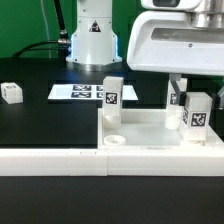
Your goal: Assemble square table
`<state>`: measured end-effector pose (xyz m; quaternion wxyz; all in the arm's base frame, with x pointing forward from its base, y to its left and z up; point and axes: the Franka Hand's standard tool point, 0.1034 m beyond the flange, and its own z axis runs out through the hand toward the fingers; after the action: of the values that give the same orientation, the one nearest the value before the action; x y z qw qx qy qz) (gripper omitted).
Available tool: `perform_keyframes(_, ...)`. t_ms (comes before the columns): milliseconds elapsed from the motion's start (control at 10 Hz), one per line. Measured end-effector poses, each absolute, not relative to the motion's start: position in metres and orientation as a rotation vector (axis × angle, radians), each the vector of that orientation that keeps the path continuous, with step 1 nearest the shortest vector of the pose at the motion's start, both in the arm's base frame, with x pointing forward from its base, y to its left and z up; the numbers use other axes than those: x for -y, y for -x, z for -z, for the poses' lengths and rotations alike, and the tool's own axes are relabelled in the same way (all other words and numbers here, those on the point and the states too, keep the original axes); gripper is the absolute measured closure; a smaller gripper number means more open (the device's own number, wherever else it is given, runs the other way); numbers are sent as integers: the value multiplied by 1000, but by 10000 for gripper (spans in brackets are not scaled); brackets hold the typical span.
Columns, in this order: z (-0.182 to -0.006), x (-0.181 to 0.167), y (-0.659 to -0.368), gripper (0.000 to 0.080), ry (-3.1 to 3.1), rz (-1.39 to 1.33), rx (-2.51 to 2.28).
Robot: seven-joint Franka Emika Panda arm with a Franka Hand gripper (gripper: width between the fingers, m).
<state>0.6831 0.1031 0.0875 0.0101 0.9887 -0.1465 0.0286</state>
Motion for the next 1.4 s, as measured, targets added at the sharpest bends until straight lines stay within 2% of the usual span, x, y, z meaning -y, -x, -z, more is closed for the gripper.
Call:
perform_keyframes(300,-87,-101,-683,511,-3035,-96,739)
perform_keyframes(600,-85,-89,-686,511,-2847,-123,1438)
perform_keyframes(900,-84,-94,-679,509,-2412,-72,2153)
perform_keyframes(1300,-84,-94,-677,502,-2230,-74,2339)
perform_keyframes(1400,-84,-94,-677,260,-2275,-76,2292)
